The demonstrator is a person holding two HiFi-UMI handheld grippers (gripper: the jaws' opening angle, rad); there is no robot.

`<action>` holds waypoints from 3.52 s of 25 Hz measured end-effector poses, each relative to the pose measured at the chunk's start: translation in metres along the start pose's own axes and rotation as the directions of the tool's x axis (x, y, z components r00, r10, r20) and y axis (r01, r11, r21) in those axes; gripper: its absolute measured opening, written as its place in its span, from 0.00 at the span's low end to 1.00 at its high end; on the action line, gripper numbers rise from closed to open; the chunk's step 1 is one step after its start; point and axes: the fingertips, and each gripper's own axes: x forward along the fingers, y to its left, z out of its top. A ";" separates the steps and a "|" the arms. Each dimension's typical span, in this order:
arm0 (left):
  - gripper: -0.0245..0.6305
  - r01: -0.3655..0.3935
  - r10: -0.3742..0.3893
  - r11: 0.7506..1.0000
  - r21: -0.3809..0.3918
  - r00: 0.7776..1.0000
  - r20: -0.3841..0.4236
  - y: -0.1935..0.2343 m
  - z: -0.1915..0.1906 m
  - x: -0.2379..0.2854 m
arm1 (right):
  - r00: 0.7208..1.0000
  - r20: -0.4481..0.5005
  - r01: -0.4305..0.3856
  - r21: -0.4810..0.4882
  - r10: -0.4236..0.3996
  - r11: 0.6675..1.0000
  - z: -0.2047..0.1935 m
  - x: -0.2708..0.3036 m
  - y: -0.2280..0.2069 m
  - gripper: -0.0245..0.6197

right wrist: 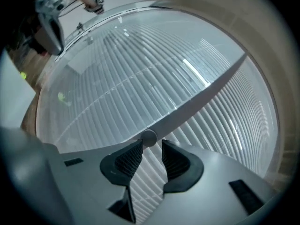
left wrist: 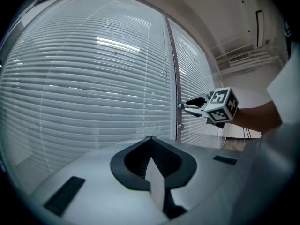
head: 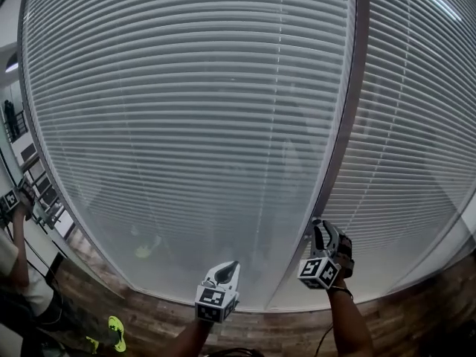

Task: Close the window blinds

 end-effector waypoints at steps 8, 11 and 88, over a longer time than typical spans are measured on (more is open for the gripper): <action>0.04 -0.029 0.029 0.999 0.022 0.999 0.023 -0.008 0.008 0.002 | 0.998 0.064 -0.053 0.437 0.028 0.898 -0.006 -0.042 0.009 0.23; 0.04 -0.044 0.043 0.999 0.019 0.999 0.023 -0.015 0.009 0.007 | 0.996 0.079 -0.084 0.540 0.050 0.838 -0.012 -0.049 0.023 0.23; 0.04 -0.142 0.143 0.990 -0.020 0.969 0.200 -0.150 0.028 -0.304 | 0.932 0.361 -0.285 0.702 0.018 0.652 0.065 -0.419 0.050 0.04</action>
